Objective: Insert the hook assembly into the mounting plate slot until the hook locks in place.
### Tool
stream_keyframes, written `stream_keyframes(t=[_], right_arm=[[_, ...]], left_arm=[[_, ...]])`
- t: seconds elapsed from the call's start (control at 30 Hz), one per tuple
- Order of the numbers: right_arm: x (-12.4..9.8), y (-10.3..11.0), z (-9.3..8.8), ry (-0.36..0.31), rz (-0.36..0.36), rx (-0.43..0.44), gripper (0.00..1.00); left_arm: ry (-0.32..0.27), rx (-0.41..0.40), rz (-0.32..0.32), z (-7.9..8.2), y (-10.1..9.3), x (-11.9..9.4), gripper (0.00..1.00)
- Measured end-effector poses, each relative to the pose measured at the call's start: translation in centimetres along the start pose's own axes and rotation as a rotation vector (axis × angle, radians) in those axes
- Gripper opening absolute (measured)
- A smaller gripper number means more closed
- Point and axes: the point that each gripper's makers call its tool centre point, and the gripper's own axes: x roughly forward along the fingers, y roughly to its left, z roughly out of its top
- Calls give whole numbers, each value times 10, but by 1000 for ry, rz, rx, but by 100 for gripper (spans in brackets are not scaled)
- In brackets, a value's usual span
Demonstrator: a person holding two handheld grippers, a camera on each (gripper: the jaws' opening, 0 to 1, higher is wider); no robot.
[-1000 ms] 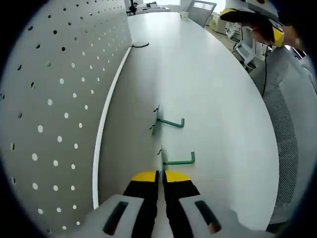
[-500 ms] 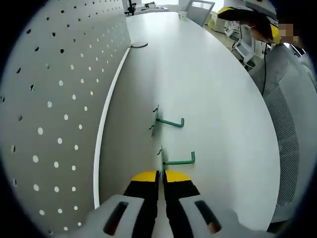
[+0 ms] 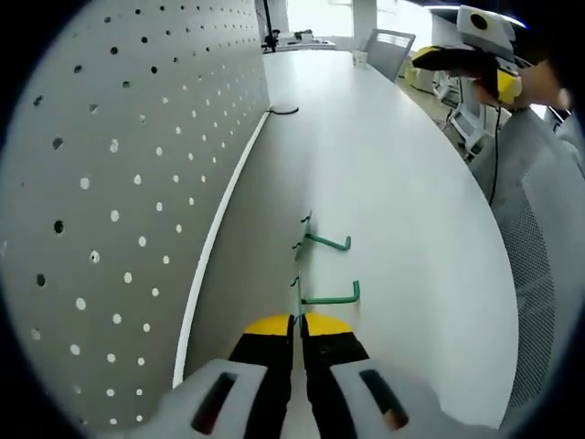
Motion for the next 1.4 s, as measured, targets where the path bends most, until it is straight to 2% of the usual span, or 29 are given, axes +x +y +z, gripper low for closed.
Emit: stream_keyframes(t=[0.07,0.13,0.2,0.37,0.43,0.5,0.7,0.87,0.93,1.3,1.4], right_arm=[[0,0,0,0,0,0,51],[0,0,0,-3,1,1,51],[0,0,0,-2,2,4,51],[0,0,1,-3,1,6,51],[0,0,1,-3,2,4,51],[0,0,0,-2,5,1,51],[0,1,3,-8,6,-3,51],[-2,-1,4,-14,1,1,51],[-3,-1,5,-13,-3,-1,51],[-6,-2,7,-18,-6,2,51],[-7,-2,8,-22,-7,4,51]], left_arm=[[-16,-11,5,1,0,-2,3],[-56,-64,21,6,1,-5,3],[-84,-71,28,9,2,-9,3],[-120,-52,60,15,2,-18,3],[-127,3,119,18,11,-22,3],[-158,-52,107,22,8,-25,3],[-208,-44,135,31,7,-34,3],[-266,-71,141,44,3,-43,3],[-307,-103,157,51,5,-49,3],[-390,-118,193,61,-5,-66,3],[-431,-153,204,64,-6,-73,3]])
